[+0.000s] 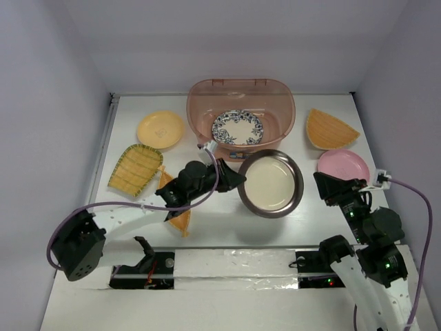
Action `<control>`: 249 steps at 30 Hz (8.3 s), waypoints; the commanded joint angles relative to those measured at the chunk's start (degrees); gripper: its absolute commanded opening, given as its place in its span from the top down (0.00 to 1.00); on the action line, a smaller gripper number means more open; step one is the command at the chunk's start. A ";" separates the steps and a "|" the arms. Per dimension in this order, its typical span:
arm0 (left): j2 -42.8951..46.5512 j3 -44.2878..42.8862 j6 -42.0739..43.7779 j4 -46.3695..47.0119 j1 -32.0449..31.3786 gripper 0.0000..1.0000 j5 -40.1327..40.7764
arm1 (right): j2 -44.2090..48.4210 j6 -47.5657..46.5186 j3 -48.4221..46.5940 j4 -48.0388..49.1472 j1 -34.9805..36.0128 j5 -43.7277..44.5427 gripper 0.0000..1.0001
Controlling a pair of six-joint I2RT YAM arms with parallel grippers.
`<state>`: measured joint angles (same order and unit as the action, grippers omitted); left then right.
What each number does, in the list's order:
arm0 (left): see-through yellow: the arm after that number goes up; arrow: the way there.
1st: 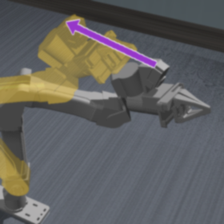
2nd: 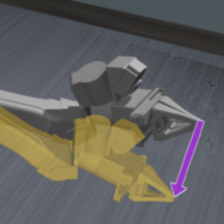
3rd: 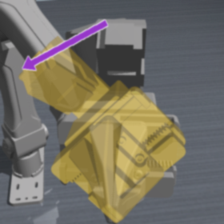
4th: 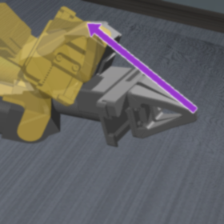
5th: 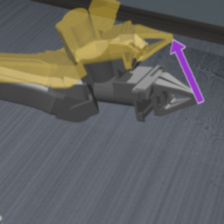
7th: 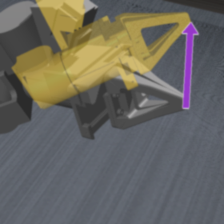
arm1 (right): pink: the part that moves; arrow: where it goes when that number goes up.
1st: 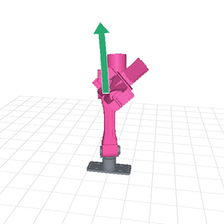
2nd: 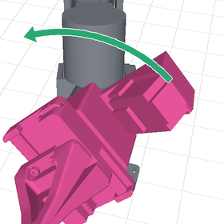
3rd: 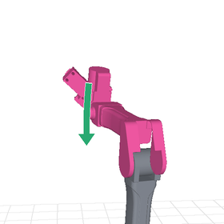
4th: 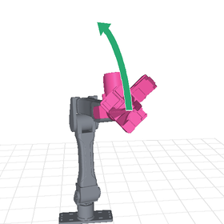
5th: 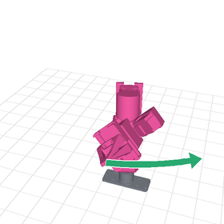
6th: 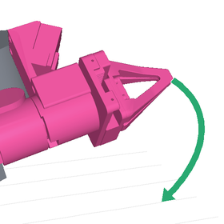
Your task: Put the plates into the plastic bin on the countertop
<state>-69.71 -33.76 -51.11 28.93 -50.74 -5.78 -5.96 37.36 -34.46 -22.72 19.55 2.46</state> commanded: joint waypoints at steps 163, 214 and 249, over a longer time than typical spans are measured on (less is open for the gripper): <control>49.50 -8.78 35.12 -40.62 28.50 0.45 15.19 | -75.67 -6.07 -35.92 24.05 10.80 -5.09 1.00; 53.19 -8.96 34.85 -40.62 30.61 0.93 17.20 | -104.05 -0.02 -57.11 27.29 29.83 -7.83 0.98; 56.88 -8.43 33.97 -39.83 30.61 0.77 15.98 | -141.78 24.51 -79.44 34.16 39.42 1.06 0.42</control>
<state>-13.58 -42.72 -16.99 -14.24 -20.49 10.92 -146.34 60.40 -112.40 10.81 59.29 5.30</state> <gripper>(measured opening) 0.230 0.581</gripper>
